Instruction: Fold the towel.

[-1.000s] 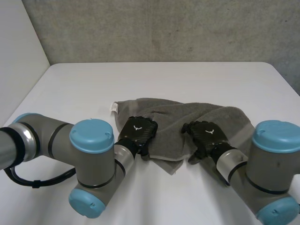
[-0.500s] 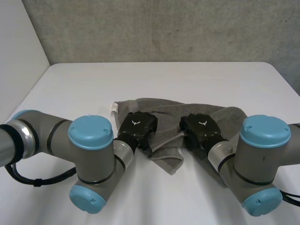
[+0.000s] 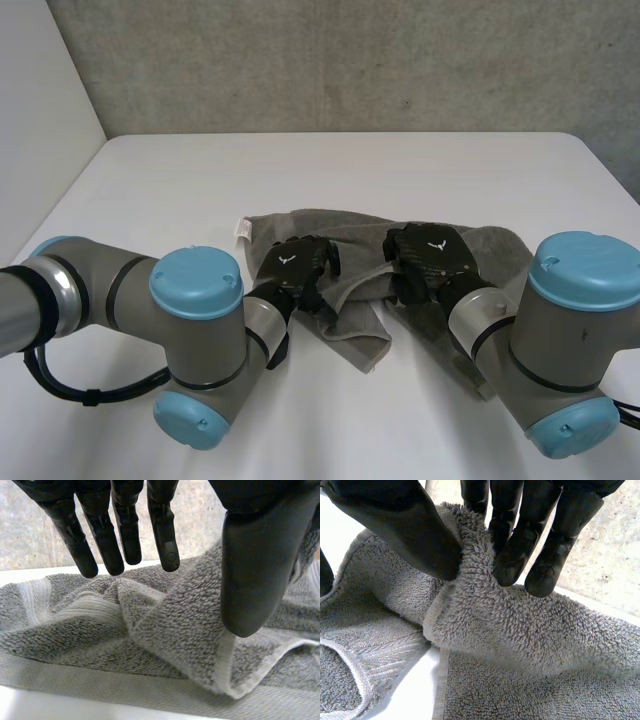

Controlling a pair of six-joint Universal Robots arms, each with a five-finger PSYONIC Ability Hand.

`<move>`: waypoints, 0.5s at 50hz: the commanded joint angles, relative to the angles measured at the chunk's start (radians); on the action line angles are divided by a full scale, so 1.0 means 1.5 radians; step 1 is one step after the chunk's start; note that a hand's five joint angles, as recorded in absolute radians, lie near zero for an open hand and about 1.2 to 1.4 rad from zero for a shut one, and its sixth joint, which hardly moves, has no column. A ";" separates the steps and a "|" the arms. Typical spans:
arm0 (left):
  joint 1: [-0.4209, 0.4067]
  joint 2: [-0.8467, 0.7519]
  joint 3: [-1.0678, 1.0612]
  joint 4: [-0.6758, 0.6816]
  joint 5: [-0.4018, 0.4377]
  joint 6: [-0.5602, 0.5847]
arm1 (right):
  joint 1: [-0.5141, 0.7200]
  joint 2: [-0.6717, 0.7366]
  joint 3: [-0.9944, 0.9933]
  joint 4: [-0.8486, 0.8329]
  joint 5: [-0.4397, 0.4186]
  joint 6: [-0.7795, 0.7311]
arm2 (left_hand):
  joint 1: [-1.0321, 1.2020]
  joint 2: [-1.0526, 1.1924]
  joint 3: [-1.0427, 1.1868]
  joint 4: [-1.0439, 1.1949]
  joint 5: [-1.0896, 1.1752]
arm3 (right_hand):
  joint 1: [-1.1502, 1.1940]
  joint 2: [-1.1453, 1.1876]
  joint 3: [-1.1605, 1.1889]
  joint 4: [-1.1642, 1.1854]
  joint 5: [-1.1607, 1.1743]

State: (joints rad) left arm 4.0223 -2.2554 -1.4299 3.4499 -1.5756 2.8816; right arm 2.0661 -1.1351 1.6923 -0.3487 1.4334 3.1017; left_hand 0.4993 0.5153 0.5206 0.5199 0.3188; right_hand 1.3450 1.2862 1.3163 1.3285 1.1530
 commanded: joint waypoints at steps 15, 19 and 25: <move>-0.009 -0.054 0.007 0.049 -0.030 -0.014 | 0.002 0.000 0.001 0.001 0.001 0.001 | 0.011 0.000 -0.003 -0.003 0.015 | 0.034 0.073 0.053 0.045 0.046; -0.009 -0.053 0.004 0.066 -0.055 -0.012 | 0.001 -0.001 0.002 0.001 0.002 0.003 | 0.111 0.100 0.096 0.097 0.115 | 0.034 0.073 0.053 0.045 0.046; -0.009 -0.047 0.001 0.070 -0.059 -0.012 | -0.001 -0.031 0.002 0.006 0.002 0.041 | 0.257 0.246 0.243 0.243 0.261 | 0.034 0.073 0.053 0.045 0.046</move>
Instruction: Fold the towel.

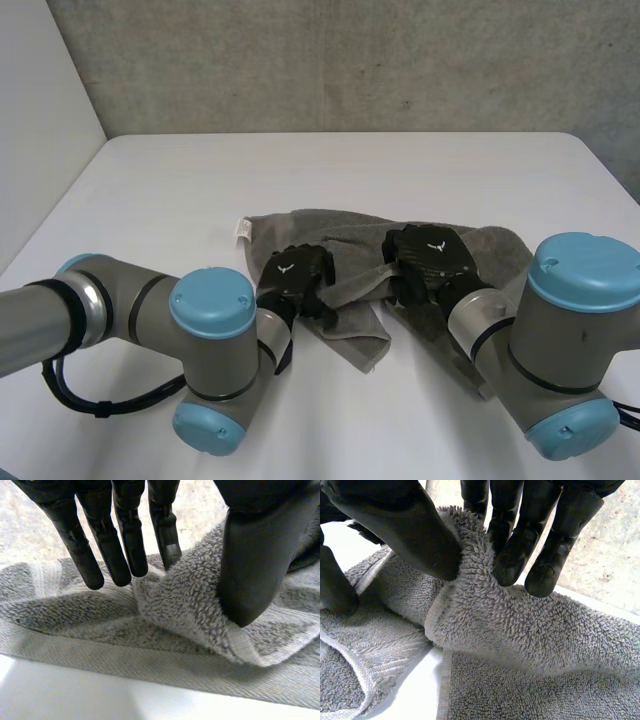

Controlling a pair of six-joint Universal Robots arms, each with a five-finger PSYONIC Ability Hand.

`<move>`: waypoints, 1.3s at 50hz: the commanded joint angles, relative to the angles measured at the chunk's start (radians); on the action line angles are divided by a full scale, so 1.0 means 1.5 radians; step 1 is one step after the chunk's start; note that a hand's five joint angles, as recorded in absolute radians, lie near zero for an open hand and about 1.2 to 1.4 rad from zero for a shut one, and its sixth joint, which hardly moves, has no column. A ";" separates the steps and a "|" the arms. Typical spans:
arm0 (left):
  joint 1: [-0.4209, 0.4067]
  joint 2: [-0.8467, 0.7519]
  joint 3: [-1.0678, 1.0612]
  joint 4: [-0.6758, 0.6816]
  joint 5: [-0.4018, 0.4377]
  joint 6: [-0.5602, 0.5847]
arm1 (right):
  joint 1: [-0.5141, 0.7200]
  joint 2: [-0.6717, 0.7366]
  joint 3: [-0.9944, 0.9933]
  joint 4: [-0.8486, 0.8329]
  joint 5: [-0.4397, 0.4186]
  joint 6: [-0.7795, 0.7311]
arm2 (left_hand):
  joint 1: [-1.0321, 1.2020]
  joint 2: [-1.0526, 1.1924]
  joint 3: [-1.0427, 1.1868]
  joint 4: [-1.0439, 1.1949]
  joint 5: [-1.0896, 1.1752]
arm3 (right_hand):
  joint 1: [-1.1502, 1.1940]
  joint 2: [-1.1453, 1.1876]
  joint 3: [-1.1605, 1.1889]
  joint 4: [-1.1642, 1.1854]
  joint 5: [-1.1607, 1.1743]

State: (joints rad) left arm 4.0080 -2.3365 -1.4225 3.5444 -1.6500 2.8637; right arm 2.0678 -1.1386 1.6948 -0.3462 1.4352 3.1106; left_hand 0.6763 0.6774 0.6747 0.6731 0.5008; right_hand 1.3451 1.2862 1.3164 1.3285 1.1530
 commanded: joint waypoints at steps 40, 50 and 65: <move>0.138 0.323 0.058 -0.230 0.172 0.164 | -0.069 -0.069 -0.439 0.570 -0.194 -0.262 | 0.480 0.479 0.481 0.482 0.481 | 0.034 0.073 0.053 0.045 0.046; 0.170 0.180 -0.034 -0.181 0.172 0.241 | -0.008 0.083 -0.364 0.439 -0.049 -0.270 | 0.480 0.479 0.481 0.482 0.481 | -0.047 -0.008 -0.028 -0.036 -0.035; 0.181 0.183 -0.071 -0.128 0.167 0.243 | 0.020 -0.001 -0.139 0.232 -0.016 -0.104 | 0.480 0.479 0.481 0.482 0.481 | -0.740 -0.701 -0.721 -0.729 -0.729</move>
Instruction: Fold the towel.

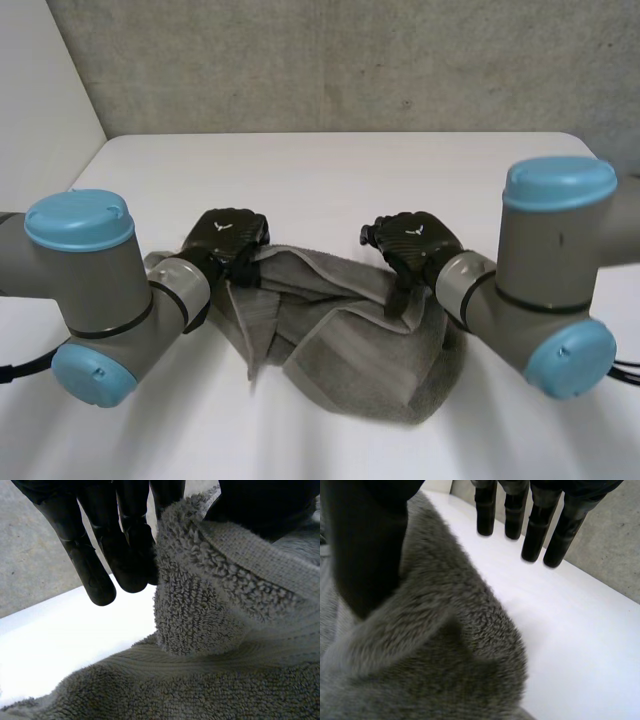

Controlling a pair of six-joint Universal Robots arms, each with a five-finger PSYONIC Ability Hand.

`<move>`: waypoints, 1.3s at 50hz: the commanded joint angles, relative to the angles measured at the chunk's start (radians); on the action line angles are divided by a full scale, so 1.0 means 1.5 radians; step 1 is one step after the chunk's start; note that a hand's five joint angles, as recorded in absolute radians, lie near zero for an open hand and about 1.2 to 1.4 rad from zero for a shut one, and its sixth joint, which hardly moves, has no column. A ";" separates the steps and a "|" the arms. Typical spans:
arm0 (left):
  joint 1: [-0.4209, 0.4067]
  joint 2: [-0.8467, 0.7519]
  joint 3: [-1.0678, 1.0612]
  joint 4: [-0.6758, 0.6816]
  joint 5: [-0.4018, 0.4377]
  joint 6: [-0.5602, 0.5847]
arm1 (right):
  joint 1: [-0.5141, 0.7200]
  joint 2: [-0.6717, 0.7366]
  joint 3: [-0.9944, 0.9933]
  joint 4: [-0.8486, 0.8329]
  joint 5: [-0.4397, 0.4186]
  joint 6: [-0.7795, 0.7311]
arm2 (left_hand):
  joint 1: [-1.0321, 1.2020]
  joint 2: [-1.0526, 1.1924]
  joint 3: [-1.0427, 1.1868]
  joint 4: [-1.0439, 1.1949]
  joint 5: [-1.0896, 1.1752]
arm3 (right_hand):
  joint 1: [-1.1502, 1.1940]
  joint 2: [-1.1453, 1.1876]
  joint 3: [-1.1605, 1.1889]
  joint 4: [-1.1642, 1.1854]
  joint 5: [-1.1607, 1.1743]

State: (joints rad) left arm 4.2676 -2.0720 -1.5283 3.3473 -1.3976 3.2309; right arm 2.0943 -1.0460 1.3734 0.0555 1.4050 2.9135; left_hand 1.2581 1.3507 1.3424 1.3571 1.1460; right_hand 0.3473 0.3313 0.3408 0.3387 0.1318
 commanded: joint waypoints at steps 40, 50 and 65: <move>0.096 -0.005 0.003 0.030 -0.002 -0.003 | 0.196 0.110 0.005 -0.055 -0.034 -0.163 | 0.092 0.030 0.036 0.026 0.051 | 0.136 0.147 0.141 0.142 0.164; 0.096 -0.005 0.000 0.029 -0.003 -0.003 | 0.195 0.126 -0.019 -0.051 -0.009 -0.204 | 0.092 0.030 0.036 0.026 0.051 | 0.606 0.617 0.610 0.612 0.633; 0.102 0.016 0.001 0.029 -0.004 -0.003 | 0.158 -0.119 0.075 -0.032 -0.011 -0.194 | 0.092 0.030 0.036 0.026 0.051 | 0.699 0.710 0.704 0.705 0.727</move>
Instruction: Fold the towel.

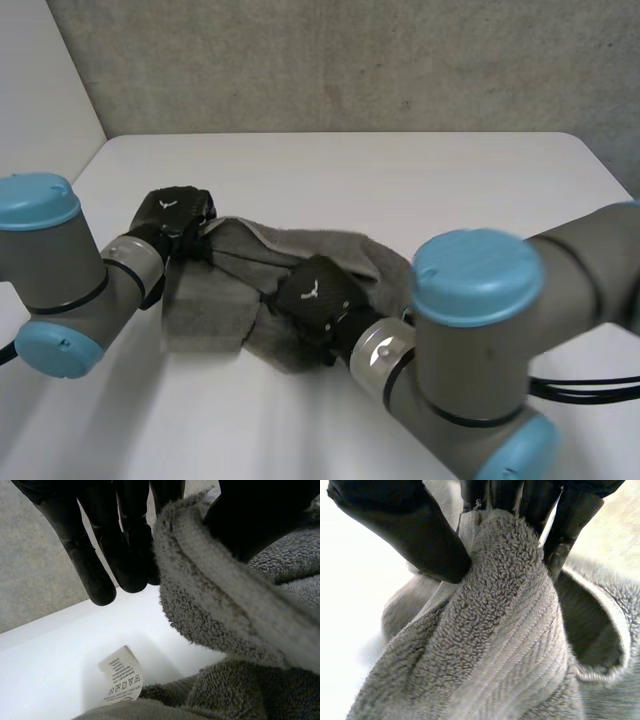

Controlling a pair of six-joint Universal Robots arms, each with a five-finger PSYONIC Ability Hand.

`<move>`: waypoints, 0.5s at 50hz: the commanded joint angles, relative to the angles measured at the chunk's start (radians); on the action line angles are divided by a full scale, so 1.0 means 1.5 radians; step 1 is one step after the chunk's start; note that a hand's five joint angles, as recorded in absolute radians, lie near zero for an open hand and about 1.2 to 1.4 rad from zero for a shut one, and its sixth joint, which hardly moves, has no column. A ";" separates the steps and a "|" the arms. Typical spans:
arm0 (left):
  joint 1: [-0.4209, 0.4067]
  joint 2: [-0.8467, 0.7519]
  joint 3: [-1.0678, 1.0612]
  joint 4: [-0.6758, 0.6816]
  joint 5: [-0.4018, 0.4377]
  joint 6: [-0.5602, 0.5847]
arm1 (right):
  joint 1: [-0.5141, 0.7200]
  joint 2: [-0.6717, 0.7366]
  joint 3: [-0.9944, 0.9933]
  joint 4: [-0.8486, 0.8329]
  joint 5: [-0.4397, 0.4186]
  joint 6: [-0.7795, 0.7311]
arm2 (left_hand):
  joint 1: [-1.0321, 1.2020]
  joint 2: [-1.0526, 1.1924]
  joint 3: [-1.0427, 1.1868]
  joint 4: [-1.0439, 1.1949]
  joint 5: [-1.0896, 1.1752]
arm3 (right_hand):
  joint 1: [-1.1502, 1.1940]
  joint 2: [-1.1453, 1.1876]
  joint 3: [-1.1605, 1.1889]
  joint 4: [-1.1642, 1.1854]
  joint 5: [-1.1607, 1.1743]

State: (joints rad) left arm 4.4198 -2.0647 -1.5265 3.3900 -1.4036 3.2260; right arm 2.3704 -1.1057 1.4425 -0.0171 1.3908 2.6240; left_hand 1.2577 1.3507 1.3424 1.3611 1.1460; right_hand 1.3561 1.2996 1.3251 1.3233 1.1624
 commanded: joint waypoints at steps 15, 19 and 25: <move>0.002 0.092 -0.025 -0.064 0.016 0.009 | -0.283 -0.267 0.090 0.202 -0.116 -0.020 | 0.092 0.030 0.036 0.023 0.050 | 0.027 0.064 0.047 0.049 0.040; 0.015 0.149 -0.025 -0.086 0.036 0.009 | -0.346 -0.313 0.045 0.229 -0.159 -0.018 | 0.092 0.030 0.036 0.023 0.050 | 0.027 0.064 0.047 0.049 0.040; 0.042 0.207 0.019 -0.096 0.114 0.007 | -0.415 -0.303 -0.049 0.268 -0.224 -0.005 | 0.092 0.030 0.036 0.023 0.050 | 0.027 0.064 0.047 0.049 0.040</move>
State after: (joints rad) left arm 4.4488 -1.8257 -1.5533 3.2631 -1.3248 3.2400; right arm 1.8272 -1.5678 1.4811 0.3413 1.1265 2.6027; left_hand 1.2577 1.3507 1.3424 1.3612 1.1460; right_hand 1.3583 1.3006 1.3255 1.3253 1.1629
